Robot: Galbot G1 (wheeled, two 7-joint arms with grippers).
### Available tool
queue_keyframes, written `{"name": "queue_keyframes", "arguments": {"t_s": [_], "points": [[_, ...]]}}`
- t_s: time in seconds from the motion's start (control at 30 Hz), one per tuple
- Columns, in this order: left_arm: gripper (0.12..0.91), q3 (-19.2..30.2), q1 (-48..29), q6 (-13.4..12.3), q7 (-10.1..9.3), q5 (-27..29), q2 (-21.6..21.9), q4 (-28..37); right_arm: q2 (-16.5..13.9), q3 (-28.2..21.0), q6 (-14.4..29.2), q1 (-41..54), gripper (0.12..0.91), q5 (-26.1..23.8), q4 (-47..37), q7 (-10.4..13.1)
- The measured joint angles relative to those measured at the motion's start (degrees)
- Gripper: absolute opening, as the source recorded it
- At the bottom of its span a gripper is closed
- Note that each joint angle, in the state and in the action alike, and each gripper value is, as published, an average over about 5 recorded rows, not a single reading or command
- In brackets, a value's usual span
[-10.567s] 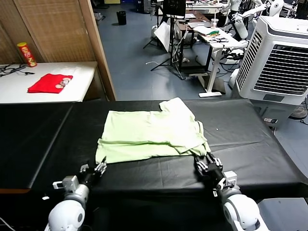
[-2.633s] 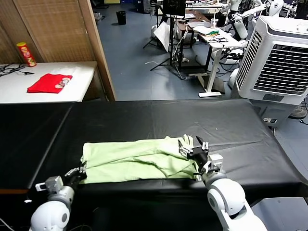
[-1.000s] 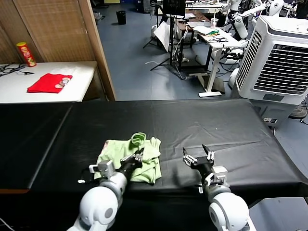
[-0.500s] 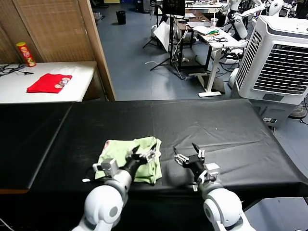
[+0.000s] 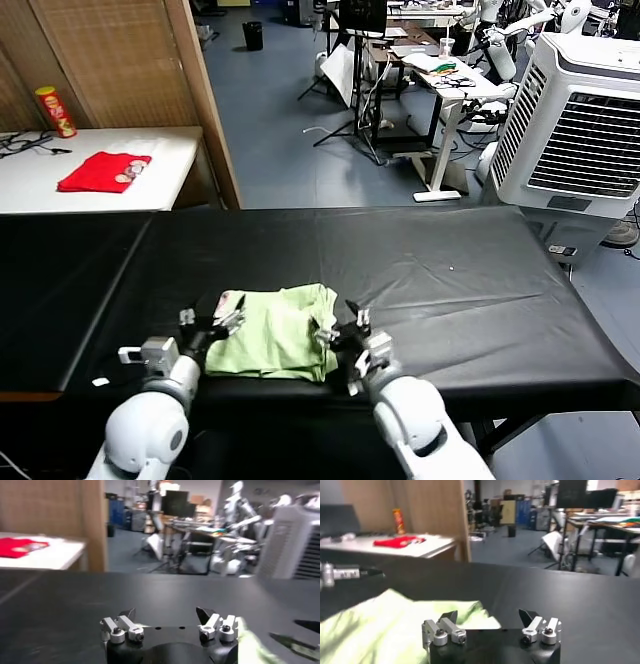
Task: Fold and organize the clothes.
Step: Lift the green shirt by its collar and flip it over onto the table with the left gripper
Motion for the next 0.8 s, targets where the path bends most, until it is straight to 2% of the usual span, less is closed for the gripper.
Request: {"name": "queue_keyframes", "arguments": {"t_s": [0.13,0.33,0.5,0.63,0.8], "points": [[0.798,-1.43,-0.01,-0.10,-0.09,-2.13,-0.32,1.45,0.01,-0.24,2.41,-1.04,0.798,-2.93,-0.03,1.67],[0.798,-3.72,-0.20,-1.34,-0.04,-7.71,-1.40,4.15,0.27,0.84,5.90,-3.08,0.798,-2.64,2.86,3.46],[0.798,-5.85,0.01,-1.75,-0.39,-14.23,-2.42,6.29,0.10,2.09,6.74,-4.86,0.798,-1.38,6.22,3.57],[0.798,-7.70,0.49,-1.93,-1.14,-21.16,-3.16,7.41,-0.23,3.21,6.89,-5.94,0.798,-0.73,8.49,3.45],[0.782,-9.41,0.93,-1.55,-1.06,-29.68,-3.35,8.57,-0.20,4.05,7.05,-6.65,0.798,-0.65,10.18,3.37]]}}
